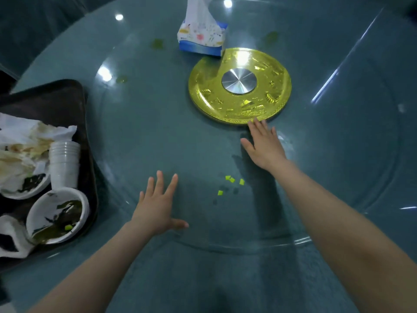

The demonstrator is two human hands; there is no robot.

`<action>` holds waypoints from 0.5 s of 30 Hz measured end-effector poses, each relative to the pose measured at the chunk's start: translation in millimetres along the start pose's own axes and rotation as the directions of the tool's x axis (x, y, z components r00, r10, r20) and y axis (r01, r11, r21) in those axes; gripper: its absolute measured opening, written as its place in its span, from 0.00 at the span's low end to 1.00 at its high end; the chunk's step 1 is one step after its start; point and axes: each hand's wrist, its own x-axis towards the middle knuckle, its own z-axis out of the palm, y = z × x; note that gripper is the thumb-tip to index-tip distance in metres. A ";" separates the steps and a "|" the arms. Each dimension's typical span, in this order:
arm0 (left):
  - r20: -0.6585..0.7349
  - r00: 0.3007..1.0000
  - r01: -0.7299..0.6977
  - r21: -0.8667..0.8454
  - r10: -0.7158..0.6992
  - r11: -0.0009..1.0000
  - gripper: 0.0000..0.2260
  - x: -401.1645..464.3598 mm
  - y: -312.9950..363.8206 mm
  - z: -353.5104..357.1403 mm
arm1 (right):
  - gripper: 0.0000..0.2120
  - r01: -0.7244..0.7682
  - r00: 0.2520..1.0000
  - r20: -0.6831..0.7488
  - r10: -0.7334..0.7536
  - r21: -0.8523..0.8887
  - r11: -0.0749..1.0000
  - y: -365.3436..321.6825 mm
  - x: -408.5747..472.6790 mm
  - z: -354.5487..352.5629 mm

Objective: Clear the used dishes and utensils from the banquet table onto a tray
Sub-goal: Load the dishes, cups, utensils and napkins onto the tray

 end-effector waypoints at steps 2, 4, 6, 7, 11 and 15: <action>-0.001 1.000 -0.001 0.017 0.001 1.000 0.58 0.7 -2.0 -1.3 | 0.28 0.065 0.998 -0.020 -0.064 0.069 0.995 -3.5 -16.2 3.4; -0.001 1.000 -0.005 0.040 0.005 0.999 0.58 0.6 -3.4 -1.8 | 0.25 0.084 0.996 -0.053 -0.077 0.146 0.986 -5.3 -43.3 5.9; -0.001 1.000 -0.009 0.052 0.009 0.999 0.58 0.6 -4.2 -1.2 | 0.23 0.057 0.994 -0.101 -0.037 0.209 0.976 -8.6 -76.0 9.8; -0.005 1.000 -0.011 0.050 0.011 0.999 0.58 1.1 -3.7 -1.0 | 0.22 0.040 0.993 -0.118 -0.013 0.230 0.972 -11.9 -91.5 12.7; -0.004 1.000 -0.014 0.095 0.015 0.995 0.58 -1.0 -0.3 -4.2 | 0.23 -0.014 0.992 -0.117 0.047 0.263 0.965 -42.0 -120.9 27.3; -0.006 1.000 -0.021 0.090 0.022 0.996 0.58 0.1 0.7 -7.2 | 0.28 -0.038 0.992 -0.103 0.068 0.267 0.963 -75.9 -117.1 33.6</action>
